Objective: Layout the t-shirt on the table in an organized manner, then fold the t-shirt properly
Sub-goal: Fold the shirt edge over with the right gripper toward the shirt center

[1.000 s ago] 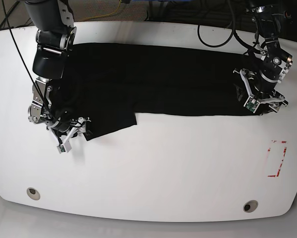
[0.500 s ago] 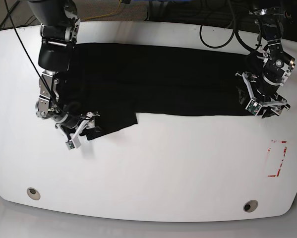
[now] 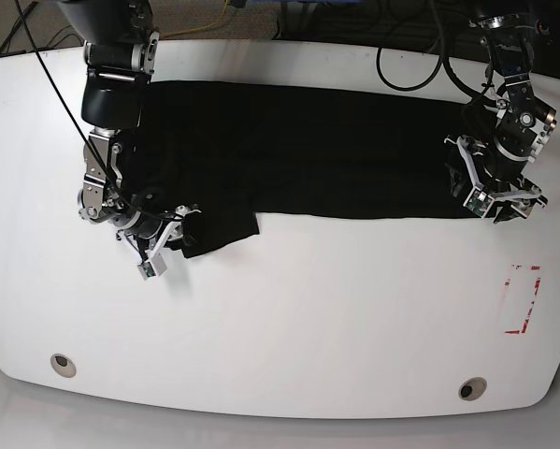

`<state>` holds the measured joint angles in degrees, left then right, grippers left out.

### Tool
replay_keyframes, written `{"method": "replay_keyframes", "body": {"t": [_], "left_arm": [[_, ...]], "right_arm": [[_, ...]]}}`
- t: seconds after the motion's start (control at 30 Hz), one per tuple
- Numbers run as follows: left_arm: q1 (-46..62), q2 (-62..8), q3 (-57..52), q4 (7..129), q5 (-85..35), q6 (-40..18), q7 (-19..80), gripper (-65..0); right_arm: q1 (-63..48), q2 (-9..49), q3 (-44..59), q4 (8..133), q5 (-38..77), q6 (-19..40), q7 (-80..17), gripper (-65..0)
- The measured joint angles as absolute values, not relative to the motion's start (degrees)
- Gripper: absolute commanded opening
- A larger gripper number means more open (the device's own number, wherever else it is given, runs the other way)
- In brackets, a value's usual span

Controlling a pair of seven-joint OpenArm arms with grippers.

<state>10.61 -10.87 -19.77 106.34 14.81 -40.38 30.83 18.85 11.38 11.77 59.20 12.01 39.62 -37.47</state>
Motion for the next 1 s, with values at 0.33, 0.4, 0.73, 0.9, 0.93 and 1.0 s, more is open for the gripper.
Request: {"method": "replay_keyframes", "body": {"t": [0.33,0.4,0.73,0.9,0.93,1.0], "left_arm": [[10.59,-10.87,-19.77,106.3,14.79,-40.38,30.81,-18.3],[10.59,-10.87,-19.77,106.28,14.83,-40.4,30.83,-18.3],[10.61,-10.98,-19.79,106.17,14.98,-40.38,30.61,-18.3],[10.48,-11.0,-19.75,105.19,14.81,-40.38,30.61,-18.3],[10.5,-11.0,-19.73,104.86,14.83,-40.38,30.63,-18.3],[10.57,-11.0,-19.73,104.47,14.83,-40.38,30.63,-18.3]], "right_arm": [[20.01,11.27,11.51,62.96,13.5,39.64,-47.51,-65.0],[19.11,11.31,11.51,66.7,16.97,39.44,-50.85,-65.0],[15.9,13.17,11.27,82.59,35.64,39.66,-66.22,-65.0],[11.92,13.02,11.18,87.81,42.19,39.48,-71.31,-65.0],[11.2,12.99,11.2,88.58,43.29,39.86,-71.55,-65.0],[9.52,12.97,11.18,91.15,45.19,39.9,-72.82,-65.0]]}}
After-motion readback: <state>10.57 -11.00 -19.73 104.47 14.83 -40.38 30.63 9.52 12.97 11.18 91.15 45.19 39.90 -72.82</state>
